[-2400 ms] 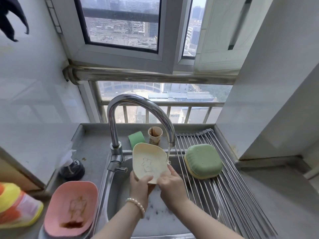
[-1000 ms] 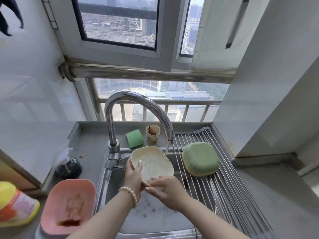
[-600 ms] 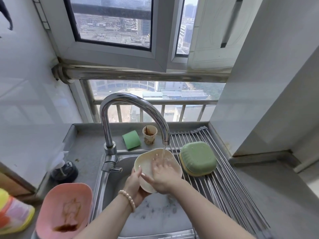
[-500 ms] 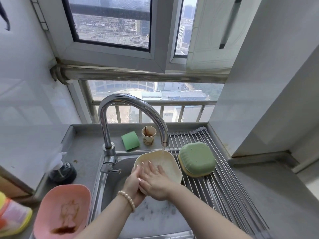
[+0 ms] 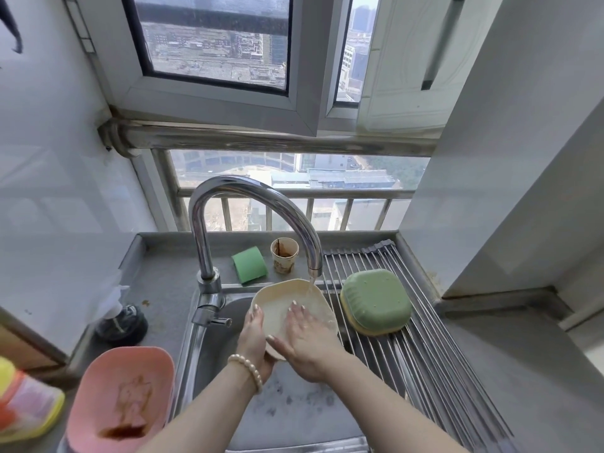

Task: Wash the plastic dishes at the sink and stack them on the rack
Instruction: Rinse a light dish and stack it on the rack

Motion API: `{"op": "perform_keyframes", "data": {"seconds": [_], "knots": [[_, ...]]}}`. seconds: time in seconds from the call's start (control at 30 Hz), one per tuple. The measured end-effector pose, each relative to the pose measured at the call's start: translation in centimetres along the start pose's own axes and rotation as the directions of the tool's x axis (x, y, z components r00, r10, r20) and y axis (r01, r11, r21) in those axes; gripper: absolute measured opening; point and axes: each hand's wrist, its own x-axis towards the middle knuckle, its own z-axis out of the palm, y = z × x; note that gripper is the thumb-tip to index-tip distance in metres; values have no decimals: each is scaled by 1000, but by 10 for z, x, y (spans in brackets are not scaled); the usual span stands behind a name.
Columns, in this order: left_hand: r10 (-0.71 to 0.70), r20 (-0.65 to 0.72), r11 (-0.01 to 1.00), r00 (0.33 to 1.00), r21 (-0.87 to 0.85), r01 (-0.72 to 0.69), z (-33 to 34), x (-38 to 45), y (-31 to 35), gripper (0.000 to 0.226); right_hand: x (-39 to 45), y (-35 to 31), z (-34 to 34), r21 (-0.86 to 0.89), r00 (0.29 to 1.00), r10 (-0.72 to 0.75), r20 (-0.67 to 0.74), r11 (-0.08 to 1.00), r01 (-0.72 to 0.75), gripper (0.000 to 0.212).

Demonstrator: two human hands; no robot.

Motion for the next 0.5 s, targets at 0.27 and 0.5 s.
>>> {"op": "perform_keyframes", "data": {"seconds": [0.27, 0.5], "knots": [[-55, -1, 997, 999, -48, 54, -11, 4, 1, 45, -12, -2, 4, 42, 962, -272, 32, 962, 270, 56], [-50, 91, 989, 995, -135, 62, 2, -8, -14, 44, 13, -13, 5, 145, 990, 111, -82, 984, -98, 88]]}}
